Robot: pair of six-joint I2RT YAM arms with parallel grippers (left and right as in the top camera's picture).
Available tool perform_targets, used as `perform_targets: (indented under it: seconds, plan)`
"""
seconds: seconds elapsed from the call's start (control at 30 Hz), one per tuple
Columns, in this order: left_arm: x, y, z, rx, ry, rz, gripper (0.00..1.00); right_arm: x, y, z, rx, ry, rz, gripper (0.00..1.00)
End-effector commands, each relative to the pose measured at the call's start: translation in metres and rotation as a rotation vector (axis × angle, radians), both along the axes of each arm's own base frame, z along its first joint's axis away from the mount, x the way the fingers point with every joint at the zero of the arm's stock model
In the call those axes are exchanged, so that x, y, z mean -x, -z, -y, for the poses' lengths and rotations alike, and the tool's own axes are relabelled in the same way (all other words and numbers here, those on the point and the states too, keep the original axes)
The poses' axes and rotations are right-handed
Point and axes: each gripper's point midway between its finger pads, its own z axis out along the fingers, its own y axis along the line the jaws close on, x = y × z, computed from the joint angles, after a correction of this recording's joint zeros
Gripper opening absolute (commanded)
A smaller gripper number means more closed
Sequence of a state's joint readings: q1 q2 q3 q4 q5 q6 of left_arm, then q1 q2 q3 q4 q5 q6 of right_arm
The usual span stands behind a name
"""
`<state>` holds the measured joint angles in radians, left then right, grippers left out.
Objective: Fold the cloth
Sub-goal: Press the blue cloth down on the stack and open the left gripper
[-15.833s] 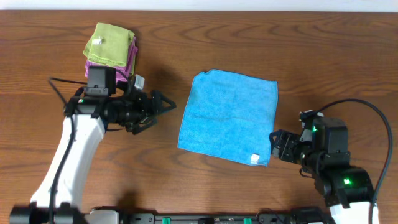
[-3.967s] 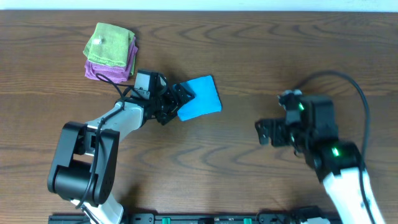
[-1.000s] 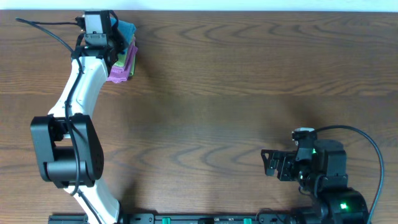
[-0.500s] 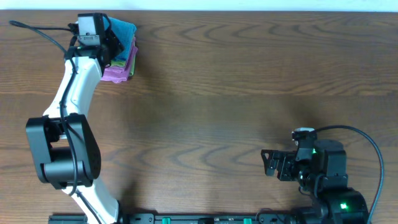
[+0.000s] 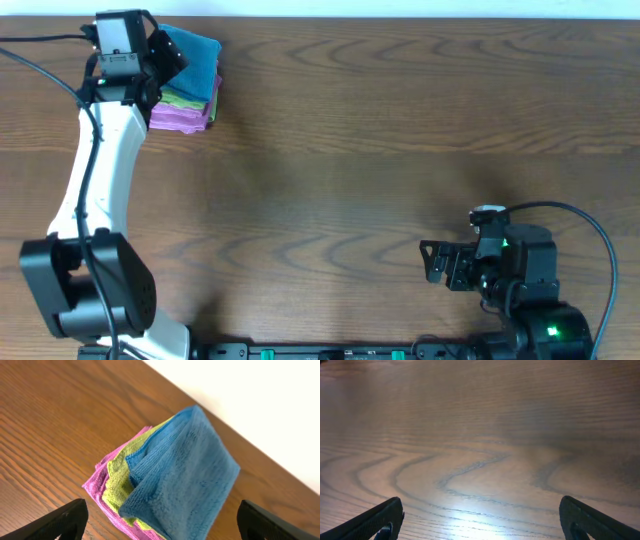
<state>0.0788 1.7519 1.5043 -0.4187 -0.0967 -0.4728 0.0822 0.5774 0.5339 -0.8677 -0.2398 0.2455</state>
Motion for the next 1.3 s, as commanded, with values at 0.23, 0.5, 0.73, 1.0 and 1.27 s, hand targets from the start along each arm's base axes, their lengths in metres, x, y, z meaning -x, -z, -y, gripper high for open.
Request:
perform_targets:
  seconds: [0.23, 0.5, 0.73, 1.0, 1.27]
  plan:
    - [-0.018, -0.025, 0.017, 0.108, 0.057, 0.111, 0.06, 0.000, -0.001, 0.000, -0.017, 0.011, 0.001, 0.99]
    - [-0.035, 0.033, 0.007, 0.083, 0.016, 0.020, 0.06, 0.000, -0.001, 0.000, -0.017, 0.011, 0.001, 0.99]
    - [-0.033, 0.076, -0.024, -0.039, -0.102, -0.075, 0.06, 0.000, -0.001, 0.000, -0.016, 0.011, 0.001, 0.99]
    - [-0.034, 0.088, -0.027, -0.038, -0.107, -0.096, 0.06, 0.000, -0.001, 0.000, -0.016, 0.011, 0.001, 0.99]
    - [-0.037, 0.056, -0.026, -0.038, -0.105, -0.018, 0.11, 0.000, -0.001, 0.000, -0.017, 0.011, 0.001, 0.99]
